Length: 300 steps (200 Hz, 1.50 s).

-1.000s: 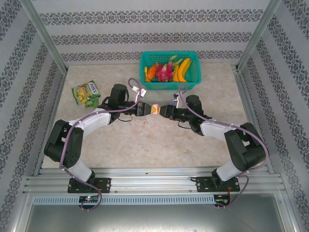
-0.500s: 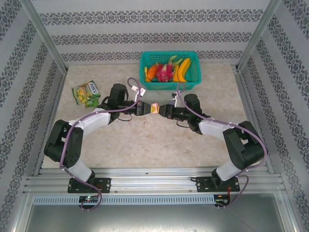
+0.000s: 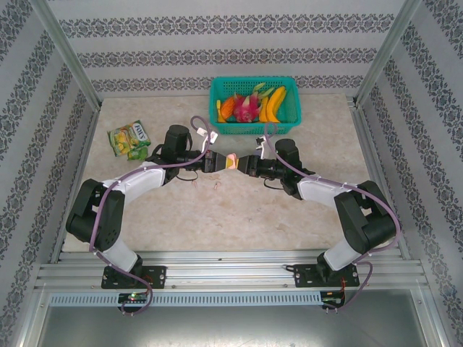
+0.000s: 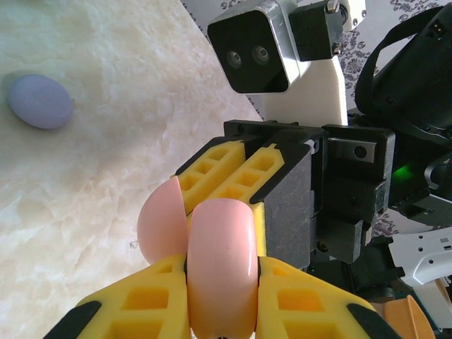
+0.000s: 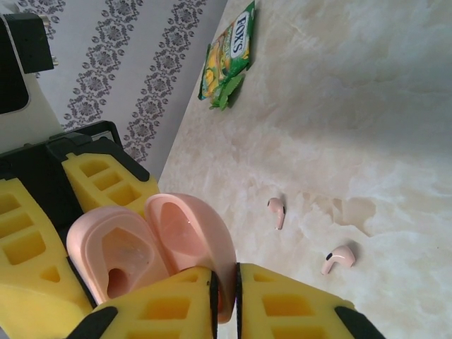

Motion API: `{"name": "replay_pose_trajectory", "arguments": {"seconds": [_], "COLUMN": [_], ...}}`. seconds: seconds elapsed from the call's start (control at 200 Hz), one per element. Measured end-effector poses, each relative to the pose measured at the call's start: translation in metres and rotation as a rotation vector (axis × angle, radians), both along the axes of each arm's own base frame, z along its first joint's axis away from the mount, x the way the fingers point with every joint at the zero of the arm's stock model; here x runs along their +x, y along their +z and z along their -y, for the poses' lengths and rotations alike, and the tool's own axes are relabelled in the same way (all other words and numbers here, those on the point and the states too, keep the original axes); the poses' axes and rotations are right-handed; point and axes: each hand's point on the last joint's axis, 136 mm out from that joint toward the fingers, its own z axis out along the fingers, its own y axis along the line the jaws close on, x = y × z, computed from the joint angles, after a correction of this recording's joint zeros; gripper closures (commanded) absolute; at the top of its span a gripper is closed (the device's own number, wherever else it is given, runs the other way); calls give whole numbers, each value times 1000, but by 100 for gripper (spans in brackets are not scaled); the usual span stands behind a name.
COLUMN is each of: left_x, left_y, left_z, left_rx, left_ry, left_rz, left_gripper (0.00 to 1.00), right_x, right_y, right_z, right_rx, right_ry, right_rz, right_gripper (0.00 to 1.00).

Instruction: Insert wireless bluetooth earbuds into charging case

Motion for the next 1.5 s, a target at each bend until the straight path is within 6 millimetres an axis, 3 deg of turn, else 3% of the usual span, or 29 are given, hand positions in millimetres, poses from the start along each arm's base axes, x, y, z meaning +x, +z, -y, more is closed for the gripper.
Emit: {"name": "replay_pose_trajectory", "arguments": {"seconds": [0.215,0.679,0.789,0.824,0.969,0.989,1.299,1.499], "left_x": [1,3,3,3,1,1,12,17], "left_y": [0,0,6,9,22,25,66,77], "left_z": [0,-2,-5,-7,-16,-17,-49,-66], "left_rx": [3,16,30,38,95,104,278,319], "left_ry": [6,22,39,45,74,78,216,294], "left_rz": [1,16,44,59,129,142,342,381], "left_gripper": [73,26,18,11,7,0,0,0], "right_x": [0,7,9,9,16,17,35,38], "right_y": [-1,6,7,8,15,17,54,67], "right_z": [-1,6,11,12,14,14,18,15], "right_rx": [-11,-133,-192,-214,-322,-339,-567,-731], "right_ry": [5,-61,-71,-72,-71,-69,-66,-43], "right_rz": [-11,32,52,60,122,134,361,526], "right_gripper": [92,96,96,96,96,96,97,100]}}
